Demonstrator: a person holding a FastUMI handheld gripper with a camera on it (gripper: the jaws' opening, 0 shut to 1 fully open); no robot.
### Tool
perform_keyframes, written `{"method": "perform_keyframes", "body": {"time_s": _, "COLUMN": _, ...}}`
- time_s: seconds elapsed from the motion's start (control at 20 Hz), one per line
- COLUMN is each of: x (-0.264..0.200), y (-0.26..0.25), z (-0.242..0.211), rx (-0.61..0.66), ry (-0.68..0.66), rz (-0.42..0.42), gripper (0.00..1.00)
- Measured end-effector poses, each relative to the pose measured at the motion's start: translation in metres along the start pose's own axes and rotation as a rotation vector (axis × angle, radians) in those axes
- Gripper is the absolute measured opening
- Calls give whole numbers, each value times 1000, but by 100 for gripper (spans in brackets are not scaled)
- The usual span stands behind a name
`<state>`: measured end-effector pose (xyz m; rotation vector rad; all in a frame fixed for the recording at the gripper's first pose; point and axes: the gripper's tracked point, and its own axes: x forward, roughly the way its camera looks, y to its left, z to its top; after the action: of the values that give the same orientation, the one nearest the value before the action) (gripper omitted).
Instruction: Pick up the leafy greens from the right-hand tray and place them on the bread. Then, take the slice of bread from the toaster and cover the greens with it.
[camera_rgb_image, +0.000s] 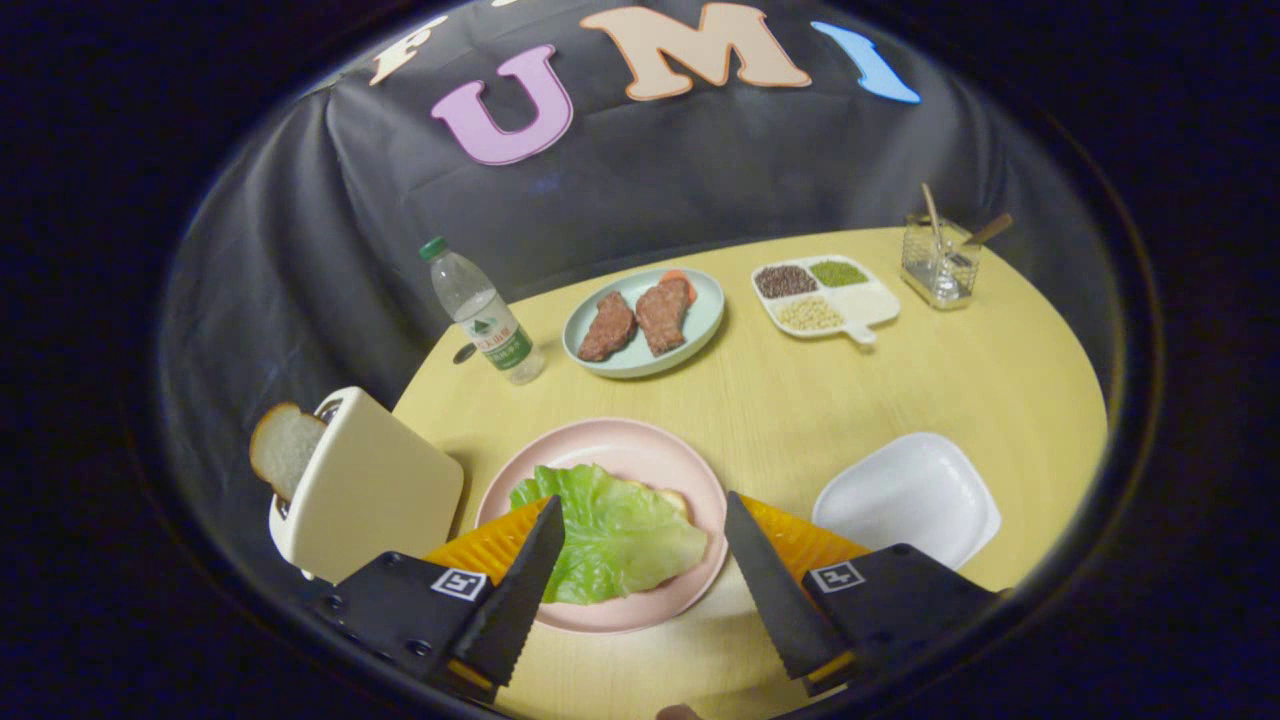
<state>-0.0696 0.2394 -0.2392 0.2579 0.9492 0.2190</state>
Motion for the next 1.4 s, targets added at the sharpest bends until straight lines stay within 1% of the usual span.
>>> {"method": "perform_keyframes", "body": {"time_s": 0.2, "x": -27, "y": 36, "z": 34, "rx": -43, "ry": -23, "rz": 20, "gripper": 100}}
{"method": "perform_keyframes", "body": {"time_s": 0.35, "x": -41, "y": 79, "z": 60, "rx": -64, "ry": -38, "rz": 61, "gripper": 100}}
{"method": "perform_keyframes", "body": {"time_s": 0.5, "x": -54, "y": 124, "z": 71, "rx": -98, "ry": -27, "rz": 103, "gripper": 100}}
{"method": "perform_keyframes", "body": {"time_s": 0.7, "x": -57, "y": 189, "z": 63, "rx": -116, "ry": 49, "rz": 185, "gripper": 100}}
{"method": "perform_keyframes", "body": {"time_s": 0.85, "x": -50, "y": 222, "z": 51, "rx": -158, "ry": 87, "rz": 210, "gripper": 100}}
{"method": "perform_keyframes", "body": {"time_s": 1.0, "x": -47, "y": 256, "z": 38, "rx": -166, "ry": 134, "rz": 242, "gripper": 100}}
{"method": "perform_keyframes", "body": {"time_s": 1.2, "x": -35, "y": 289, "z": 26, "rx": -161, "ry": 176, "rz": 277, "gripper": 100}}
{"method": "perform_keyframes", "body": {"time_s": 1.35, "x": -28, "y": 303, "z": 15, "rx": -172, "ry": 203, "rz": 282, "gripper": 100}}
{"method": "perform_keyframes", "body": {"time_s": 1.4, "x": -24, "y": 307, "z": 11, "rx": -179, "ry": 215, "rz": 281, "gripper": 96}}
